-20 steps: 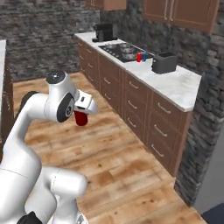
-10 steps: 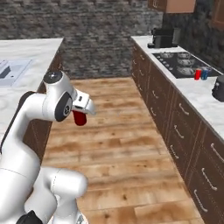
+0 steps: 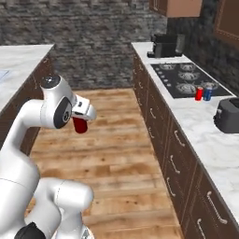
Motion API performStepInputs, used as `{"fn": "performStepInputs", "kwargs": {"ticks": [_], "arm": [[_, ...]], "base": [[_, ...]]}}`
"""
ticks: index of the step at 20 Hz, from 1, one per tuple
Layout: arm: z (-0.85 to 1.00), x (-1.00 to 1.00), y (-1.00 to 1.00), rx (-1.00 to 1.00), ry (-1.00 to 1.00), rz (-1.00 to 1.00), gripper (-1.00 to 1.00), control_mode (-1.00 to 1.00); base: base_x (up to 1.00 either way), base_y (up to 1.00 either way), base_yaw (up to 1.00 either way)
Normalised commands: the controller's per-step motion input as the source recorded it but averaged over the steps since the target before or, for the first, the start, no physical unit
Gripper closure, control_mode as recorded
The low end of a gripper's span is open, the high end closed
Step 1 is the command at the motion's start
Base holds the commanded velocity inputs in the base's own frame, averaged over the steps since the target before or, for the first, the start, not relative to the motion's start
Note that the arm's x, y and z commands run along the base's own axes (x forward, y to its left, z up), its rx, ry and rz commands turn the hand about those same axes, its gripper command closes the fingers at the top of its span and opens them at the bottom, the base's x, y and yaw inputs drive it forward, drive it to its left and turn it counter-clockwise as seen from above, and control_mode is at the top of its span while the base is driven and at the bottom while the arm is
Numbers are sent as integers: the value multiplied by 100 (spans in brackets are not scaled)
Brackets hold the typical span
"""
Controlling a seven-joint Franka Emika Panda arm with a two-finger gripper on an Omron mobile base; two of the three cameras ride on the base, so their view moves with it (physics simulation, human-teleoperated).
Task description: Four empty soda cans are scattered around the kitchen. Gather all the cans and cluster them next to the stove for recycling.
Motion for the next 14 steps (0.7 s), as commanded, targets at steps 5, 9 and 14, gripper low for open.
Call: {"fn": "performStepInputs", "kwargs": {"ticks": [5, 9, 14], "arm": [[0, 0, 0, 0, 0, 0, 100, 100], [0, 0, 0, 0, 0, 0, 100, 100], [0, 0, 0, 0, 0, 0, 100, 100]], "base": [[99, 5, -52], [84, 53, -66], [39, 56, -66]]}}
